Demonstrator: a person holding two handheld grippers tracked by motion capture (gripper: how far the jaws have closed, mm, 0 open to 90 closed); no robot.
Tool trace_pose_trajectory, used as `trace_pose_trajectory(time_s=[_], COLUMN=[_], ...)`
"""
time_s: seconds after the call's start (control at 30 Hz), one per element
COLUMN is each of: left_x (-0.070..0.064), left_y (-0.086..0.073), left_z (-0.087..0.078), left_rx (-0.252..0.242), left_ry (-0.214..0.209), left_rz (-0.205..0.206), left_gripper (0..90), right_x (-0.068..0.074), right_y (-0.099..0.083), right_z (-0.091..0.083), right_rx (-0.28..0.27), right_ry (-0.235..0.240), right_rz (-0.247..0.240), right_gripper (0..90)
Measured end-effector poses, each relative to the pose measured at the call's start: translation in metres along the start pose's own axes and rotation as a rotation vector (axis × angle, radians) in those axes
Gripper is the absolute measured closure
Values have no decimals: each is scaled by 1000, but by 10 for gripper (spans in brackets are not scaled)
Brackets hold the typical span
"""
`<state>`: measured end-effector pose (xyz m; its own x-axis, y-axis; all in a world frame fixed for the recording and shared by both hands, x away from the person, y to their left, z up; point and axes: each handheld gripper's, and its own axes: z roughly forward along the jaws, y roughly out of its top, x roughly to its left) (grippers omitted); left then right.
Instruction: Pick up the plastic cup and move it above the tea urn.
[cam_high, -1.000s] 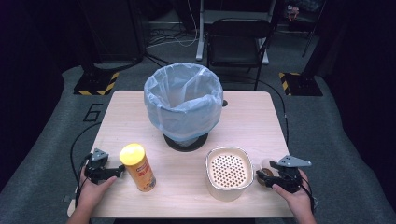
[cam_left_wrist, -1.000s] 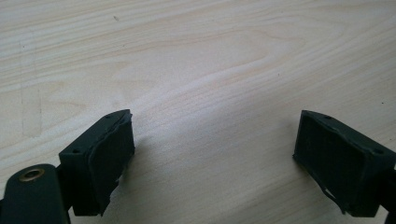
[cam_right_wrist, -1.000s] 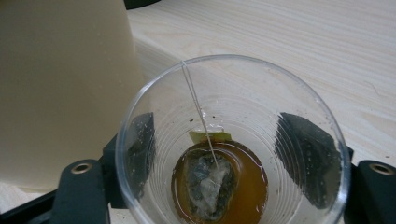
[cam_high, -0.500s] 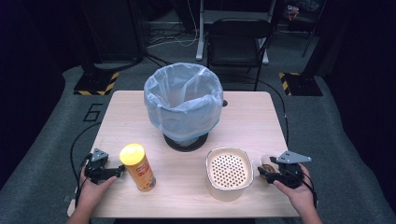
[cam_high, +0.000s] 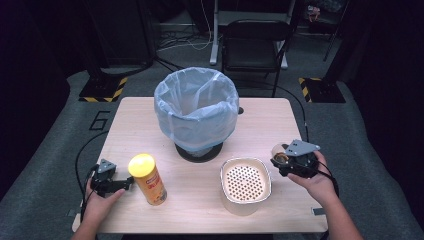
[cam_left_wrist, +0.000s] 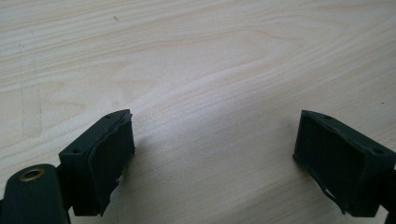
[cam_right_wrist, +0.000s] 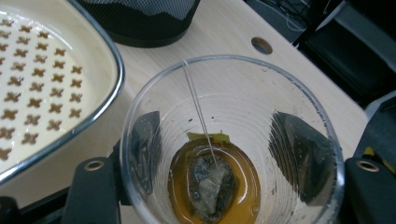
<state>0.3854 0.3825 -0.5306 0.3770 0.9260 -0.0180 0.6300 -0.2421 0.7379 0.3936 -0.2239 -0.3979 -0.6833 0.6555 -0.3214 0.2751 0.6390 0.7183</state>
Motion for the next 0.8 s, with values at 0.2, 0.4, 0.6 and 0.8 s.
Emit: trace_pose_trajectory(time_s=[0.2,0.4,0.6,0.8], left_x=[0,0,0,0], left_y=[0,0,0,0], left_z=[0,0,0,0], left_rx=[-3,0,1,0], left_ry=[1,0,0,0], left_rz=[0,0,1,0], left_gripper=[120,120,120,120], right_x=[-3,-4,-4,-1], right_y=[11,15,23,39], right_z=[2,6,10,19], right_rx=[-12,-29,-58,-88], right_ry=[3,-3,-11,2], right_rz=[-48,-59,-121,-181], right_gripper=[340,343,344,344])
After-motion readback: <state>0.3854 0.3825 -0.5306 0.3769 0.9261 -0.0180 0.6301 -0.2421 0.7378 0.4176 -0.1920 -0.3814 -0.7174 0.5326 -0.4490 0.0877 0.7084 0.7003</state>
